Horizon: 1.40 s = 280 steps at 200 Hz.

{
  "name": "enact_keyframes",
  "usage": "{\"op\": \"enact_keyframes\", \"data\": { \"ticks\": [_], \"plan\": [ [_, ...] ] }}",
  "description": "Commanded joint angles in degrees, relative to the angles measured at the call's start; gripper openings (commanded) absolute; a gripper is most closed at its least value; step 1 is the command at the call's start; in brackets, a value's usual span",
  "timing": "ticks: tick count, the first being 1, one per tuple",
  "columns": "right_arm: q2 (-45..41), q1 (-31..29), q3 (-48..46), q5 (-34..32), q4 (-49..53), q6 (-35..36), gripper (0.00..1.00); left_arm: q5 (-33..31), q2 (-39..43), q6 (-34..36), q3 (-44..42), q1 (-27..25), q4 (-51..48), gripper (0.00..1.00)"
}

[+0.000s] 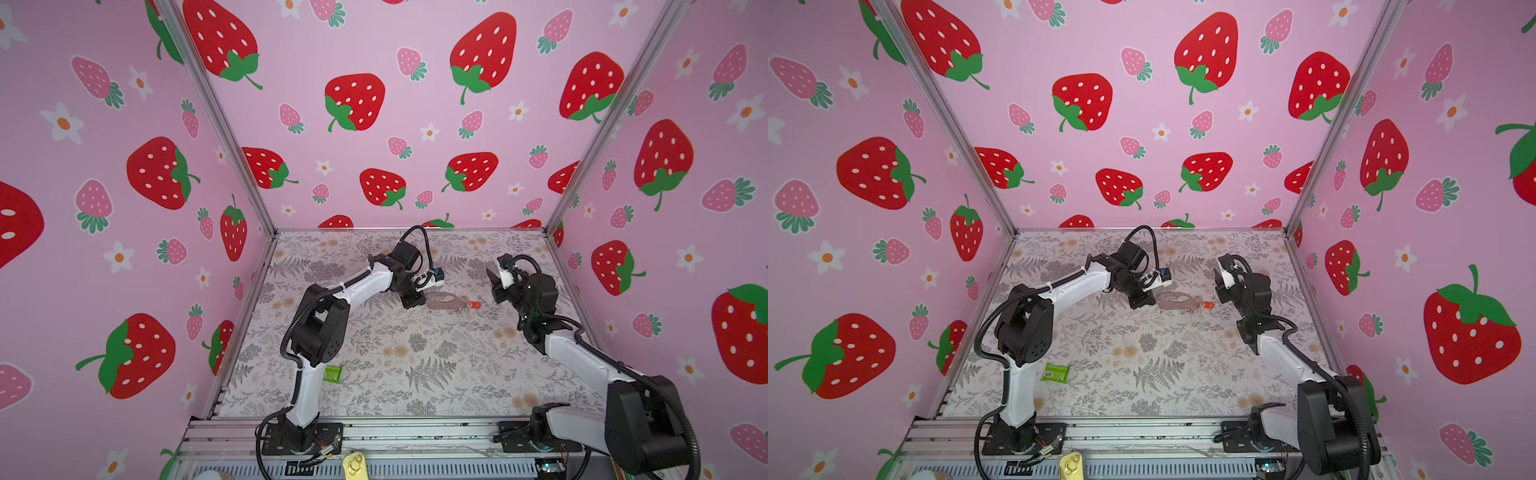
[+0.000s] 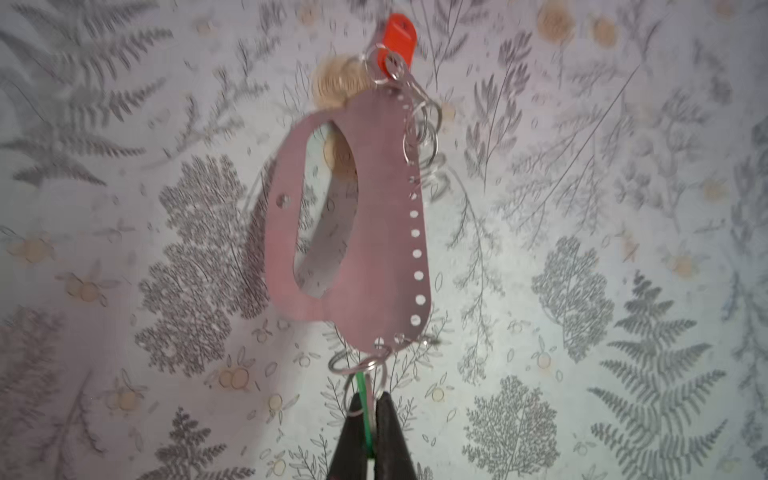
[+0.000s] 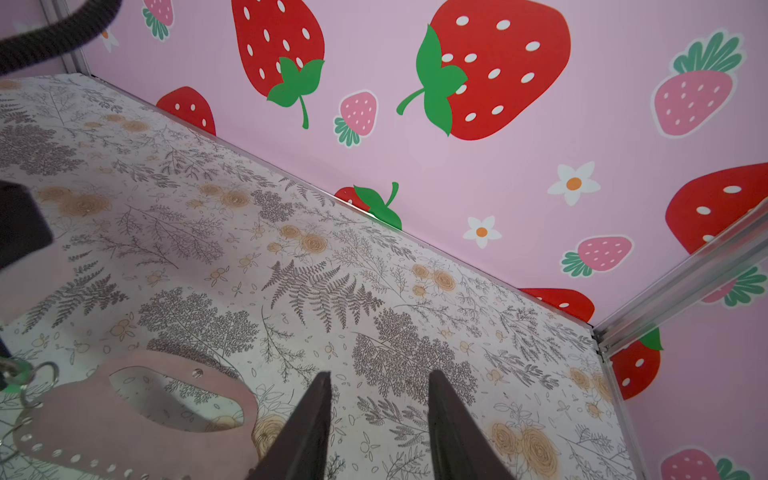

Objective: Put the keys on the keyring

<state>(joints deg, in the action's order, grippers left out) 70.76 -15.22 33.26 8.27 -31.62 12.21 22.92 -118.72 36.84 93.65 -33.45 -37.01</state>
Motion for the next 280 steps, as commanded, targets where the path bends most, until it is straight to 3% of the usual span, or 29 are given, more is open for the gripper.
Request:
{"op": "enact_keyframes", "data": {
  "ticks": [1,33,76,102,117,125,128,135,139,141,167,190,203,224,240,249,264,280],
  "plan": [
    [0.15,-0.16,-1.52,-0.50,0.33,0.27,0.40,-4.16,4.54,3.74,-4.53,1.08,-0.43,0.00],
    [1.35,-0.24,-3.39,-0.04,-0.55,-1.06,0.40,-6.78,6.11,4.48,-11.00,2.46,-1.23,0.05],
    [2.75,-0.16,-4.13,-1.10,-0.79,-1.17,0.41,-9.94,8.64,0.89,-16.42,4.46,-0.03,0.46],
    [2.94,0.22,-4.65,-3.50,-0.79,-1.81,0.44,-10.25,18.20,-7.27,-23.76,8.27,8.33,0.76],
    [3.24,1.23,-5.21,-4.45,-1.41,-3.50,0.47,-10.96,25.58,-13.45,-30.84,12.42,17.10,1.00],
    [3.61,1.92,-5.81,-4.84,-2.33,-4.82,0.51,-11.00,29.35,-16.96,-35.28,15.20,22.41,0.99],
    [3.64,2.19,-6.13,-5.15,-2.97,-5.42,0.57,-11.23,30.66,-18.19,-37.05,16.28,25.29,0.99],
    [4.01,2.73,-6.95,-6.21,-4.54,-6.89,0.77,-12.15,33.38,-21.23,-40.95,18.66,31.10,0.99],
    [4.26,3.18,-7.53,-6.69,-5.66,-7.88,0.97,-12.82,34.82,-22.85,-43.46,19.88,34.36,0.99],
    [4.44,3.38,-7.97,-6.89,-6.31,-8.38,1.00,-13.05,35.41,-23.50,-44.62,20.68,35.91,0.99],
    [5.93,5.05,-13.40,-10.11,-15.21,-11.24,0.99,-16.65,40.83,-28.81,-56.07,27.81,49.90,0.99],
    [6.49,5.23,-20.42,-12.11,-30.13,-9.69,0.99,-18.78,40.80,-34.95,-64.84,31.96,65.99,0.99],
    [6.95,5.24,-22.85,-10.38,-36.65,-7.11,0.99,-17.39,38.04,-35.21,-66.28,33.38,72.42,0.99],
    [14.42,5.48,-24.40,-8.94,-47.99,-6.05,0.99,-13.97,32.37,-36.76,-66.53,35.58,77.53,0.99],
    [16.93,6.02,-24.28,-10.86,-48.96,-6.97,0.99,-12.98,29.19,-38.21,-69.57,36.53,86.61,0.99],
    [21.01,6.15,-25.29,-10.49,-56.87,-7.40,0.99,-12.71,30.15,-37.77,-68.86,36.71,82.95,0.99],
    [17.75,6.58,-21.46,-10.16,-44.07,-7.39,0.99,-14.64,29.68,-37.74,-68.14,36.09,82.42,0.99],
    [19.75,7.58,-20.01,-9.89,-44.69,-8.84,0.99,-16.67,29.69,-37.72,-68.02,35.69,82.29,0.99]
  ]
}}
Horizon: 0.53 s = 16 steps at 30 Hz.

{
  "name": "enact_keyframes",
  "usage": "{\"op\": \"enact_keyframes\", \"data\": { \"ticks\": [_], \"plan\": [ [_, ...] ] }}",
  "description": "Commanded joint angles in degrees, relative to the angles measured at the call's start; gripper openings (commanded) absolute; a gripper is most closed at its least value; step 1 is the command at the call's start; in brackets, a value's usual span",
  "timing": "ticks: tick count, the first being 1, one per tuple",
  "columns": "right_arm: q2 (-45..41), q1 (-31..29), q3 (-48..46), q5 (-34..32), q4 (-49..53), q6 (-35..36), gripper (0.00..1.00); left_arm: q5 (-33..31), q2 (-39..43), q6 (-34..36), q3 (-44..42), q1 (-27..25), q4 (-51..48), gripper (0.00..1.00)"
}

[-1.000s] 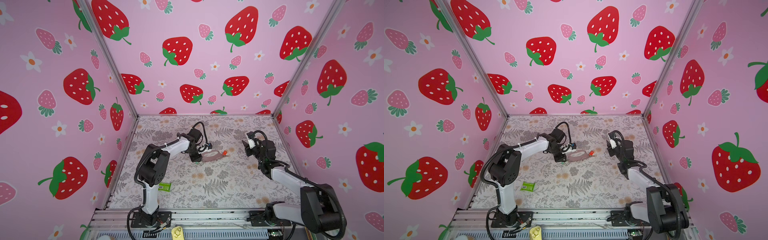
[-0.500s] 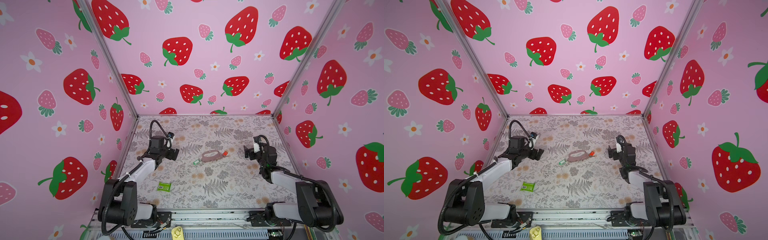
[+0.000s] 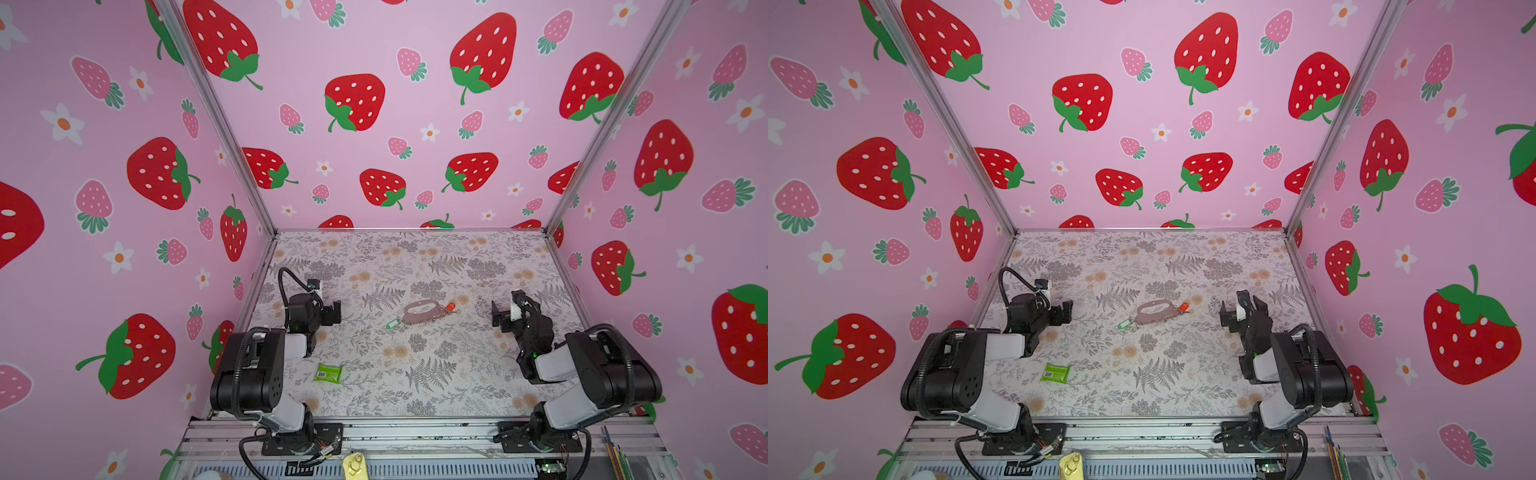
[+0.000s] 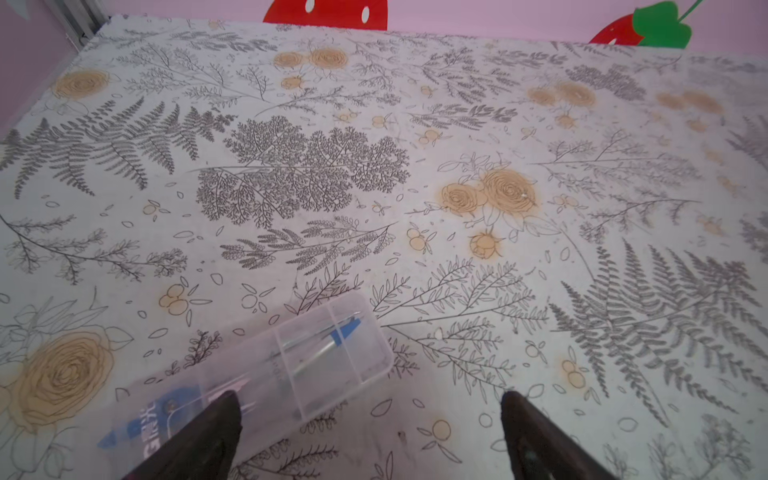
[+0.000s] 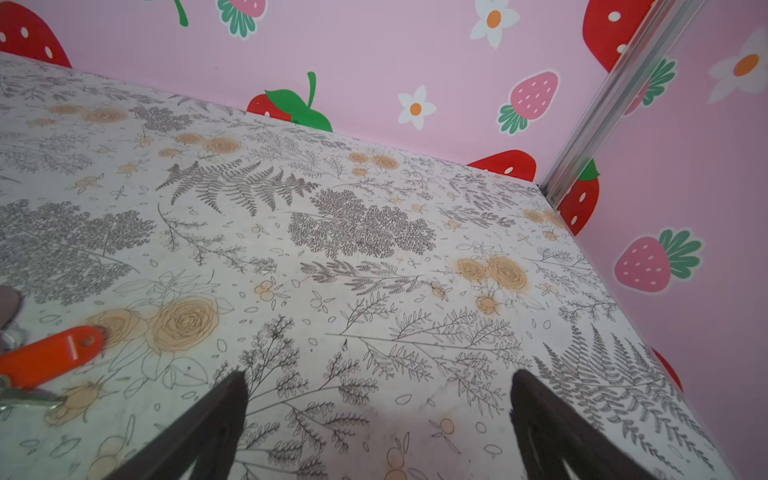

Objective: Put the keys on the keyring

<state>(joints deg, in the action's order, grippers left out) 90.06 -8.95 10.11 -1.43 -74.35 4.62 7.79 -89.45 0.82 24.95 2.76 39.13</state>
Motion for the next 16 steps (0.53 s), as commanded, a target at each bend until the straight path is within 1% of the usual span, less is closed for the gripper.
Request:
{"op": "enact_keyframes", "data": {
  "ticks": [1,2,4,6,13,16],
  "plan": [
    [0.24,1.31,3.19,-0.21,-1.42,-1.22,0.99,-1.55,0.42,-1.70,0.65,-0.50,6.14,0.99],
    [-0.71,1.35,3.53,-0.32,0.74,-1.02,0.99,-1.59,0.76,-1.45,0.85,-0.52,4.97,0.99],
    [0.34,1.31,2.86,-0.33,-2.37,-1.19,0.99,-3.32,0.78,-1.20,0.70,-1.27,5.49,0.99],
    [-0.40,1.30,3.27,-0.33,-0.27,-1.02,0.99,-3.26,0.55,-1.26,0.86,-1.30,5.38,0.99],
    [-0.15,1.31,3.33,-0.33,-0.60,-1.02,0.99,-3.42,-0.13,-1.32,2.08,-1.40,3.57,0.99],
    [-0.32,1.31,3.20,-0.33,-0.62,-1.02,0.99,-4.84,0.96,-1.29,0.66,-1.67,5.02,0.99]
  ]
}}
